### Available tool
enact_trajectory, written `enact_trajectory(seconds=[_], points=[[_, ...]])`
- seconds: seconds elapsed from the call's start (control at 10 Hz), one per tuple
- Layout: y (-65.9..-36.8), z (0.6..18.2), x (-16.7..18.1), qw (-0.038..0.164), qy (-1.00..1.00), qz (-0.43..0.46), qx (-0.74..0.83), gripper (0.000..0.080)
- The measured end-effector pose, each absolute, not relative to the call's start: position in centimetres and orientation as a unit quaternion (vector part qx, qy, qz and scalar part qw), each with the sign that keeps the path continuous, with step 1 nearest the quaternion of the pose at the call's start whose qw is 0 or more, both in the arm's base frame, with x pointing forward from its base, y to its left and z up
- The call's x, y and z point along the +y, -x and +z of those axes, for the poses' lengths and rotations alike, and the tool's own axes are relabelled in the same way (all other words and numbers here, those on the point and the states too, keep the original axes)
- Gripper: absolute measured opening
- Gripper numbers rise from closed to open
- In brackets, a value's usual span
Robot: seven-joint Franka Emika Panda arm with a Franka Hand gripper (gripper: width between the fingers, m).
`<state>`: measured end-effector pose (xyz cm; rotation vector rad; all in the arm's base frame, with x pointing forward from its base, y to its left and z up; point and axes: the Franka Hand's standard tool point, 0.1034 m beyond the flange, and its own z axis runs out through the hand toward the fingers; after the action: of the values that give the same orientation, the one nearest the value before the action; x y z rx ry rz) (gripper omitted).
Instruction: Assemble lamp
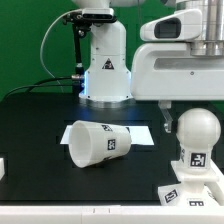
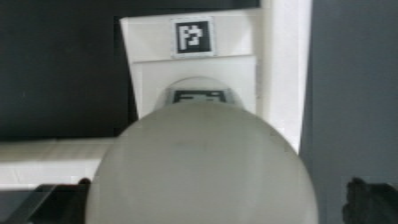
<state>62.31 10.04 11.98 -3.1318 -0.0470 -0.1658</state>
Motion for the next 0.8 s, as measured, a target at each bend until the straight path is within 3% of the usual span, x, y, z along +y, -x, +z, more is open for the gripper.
enact_trajectory(seconds=[0.3,0.6,0.7,0.8], points=[[-62.02,11.69,9.69,-0.004,0.992,-0.043,-0.116,0.0698],[-62.1,11.65,9.34,-0.004,0.992,-0.042,-0.119,0.0698],[-62.12,11.67,9.34,-0.004,0.993,-0.043,-0.113,0.0603],[-62.12,11.66,9.33,-0.004,0.993,-0.043,-0.106,0.0603]])
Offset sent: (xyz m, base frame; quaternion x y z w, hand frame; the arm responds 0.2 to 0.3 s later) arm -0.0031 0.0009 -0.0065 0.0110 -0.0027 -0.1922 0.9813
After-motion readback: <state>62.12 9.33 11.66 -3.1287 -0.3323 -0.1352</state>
